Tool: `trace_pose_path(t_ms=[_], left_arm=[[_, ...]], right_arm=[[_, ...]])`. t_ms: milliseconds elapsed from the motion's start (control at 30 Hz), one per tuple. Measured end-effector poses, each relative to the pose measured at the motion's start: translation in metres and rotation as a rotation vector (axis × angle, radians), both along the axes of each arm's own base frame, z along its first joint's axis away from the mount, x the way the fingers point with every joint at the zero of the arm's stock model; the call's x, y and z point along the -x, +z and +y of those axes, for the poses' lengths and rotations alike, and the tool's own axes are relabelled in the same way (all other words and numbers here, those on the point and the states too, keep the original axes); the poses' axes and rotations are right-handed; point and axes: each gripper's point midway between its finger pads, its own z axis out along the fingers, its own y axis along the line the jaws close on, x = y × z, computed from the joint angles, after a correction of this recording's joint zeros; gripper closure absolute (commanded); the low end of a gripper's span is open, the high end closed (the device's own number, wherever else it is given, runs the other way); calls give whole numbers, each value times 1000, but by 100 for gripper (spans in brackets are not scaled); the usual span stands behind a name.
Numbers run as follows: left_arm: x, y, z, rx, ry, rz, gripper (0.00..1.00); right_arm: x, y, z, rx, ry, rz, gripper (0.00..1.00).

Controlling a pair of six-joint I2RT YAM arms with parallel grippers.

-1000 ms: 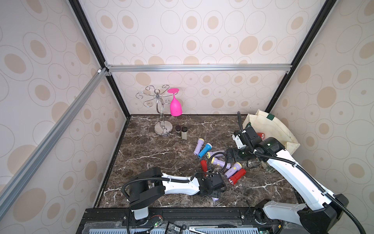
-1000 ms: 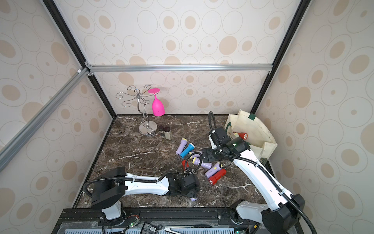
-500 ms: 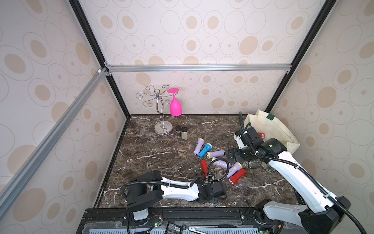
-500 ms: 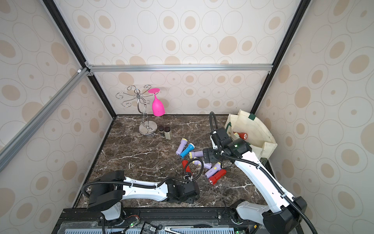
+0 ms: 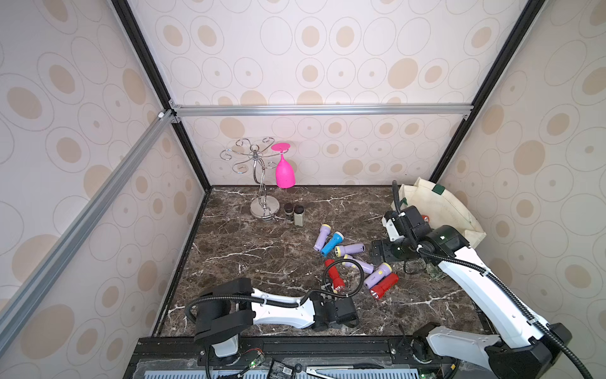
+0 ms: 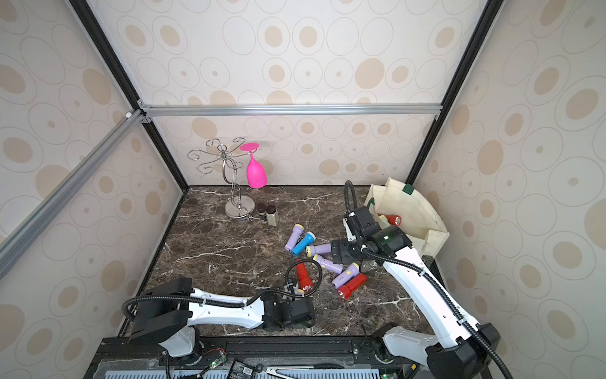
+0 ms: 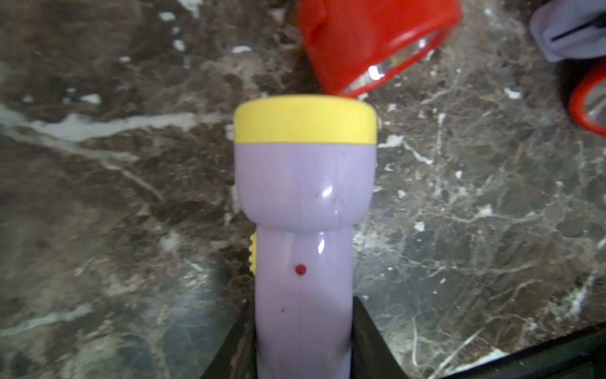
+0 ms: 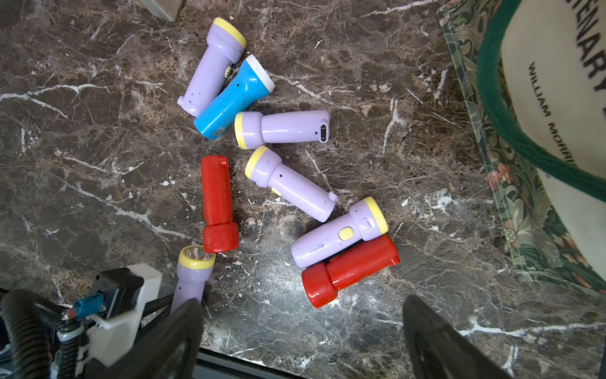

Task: Put the flashlights into the tote bags
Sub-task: Pick up the flashlight from the center of the board.

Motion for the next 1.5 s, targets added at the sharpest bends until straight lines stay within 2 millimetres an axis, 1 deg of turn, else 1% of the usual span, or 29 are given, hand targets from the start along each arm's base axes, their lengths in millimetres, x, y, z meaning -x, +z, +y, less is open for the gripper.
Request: trace_pose_path(t_ms=[100,167,233,333,400,500,600,700,800,867,967,1033,1133,1167,1233,1300,1367,1400,1500], left_arm=[[-5,6,14,9,18,-41,100],[-9,18,19,67,26,-83,100],[-15,39,20,171,32,-142,100],[-27,84,17,353,34,-250,100],[-35,118,14,459,34,-327,100],[-44,160,11,571,21,-424,100],[-52,188,13,621,2,-504,100],[-56,206,12,647,-25,-562,100],[-57,219,7,670,-59,-598,100],[-57,226,1,683,-80,-612,100],[-57,235,-8,705,-107,-625,100],[-56,237,-12,717,-117,-630,100],[-56,237,-16,723,-128,-634,100],[-56,237,-17,722,-130,-636,100],[-57,237,-18,725,-131,-637,100],[-58,236,-18,721,-130,-636,100],[-58,235,-18,720,-127,-635,100],[-59,236,-18,726,-123,-636,100],[-60,237,-18,727,-121,-639,100]], right_arm=[[2,-4,6,-29,18,13,4],[5,-6,12,-61,36,23,4],[9,-8,19,-106,60,31,4],[16,-6,36,-207,114,34,4],[20,-1,51,-301,158,29,4],[26,11,77,-474,231,21,4],[31,25,103,-626,304,25,3],[36,41,128,-738,395,32,2],[40,52,148,-816,465,49,2],[40,57,158,-852,490,60,3],[37,62,169,-888,510,74,6],[35,64,173,-904,517,78,10],[36,67,176,-920,525,82,20],[37,69,176,-926,529,80,25],[37,71,177,-934,532,79,36],[37,74,178,-945,538,74,50],[36,77,178,-942,546,49,60],[35,77,178,-944,542,51,64],[34,78,178,-944,544,39,71]])
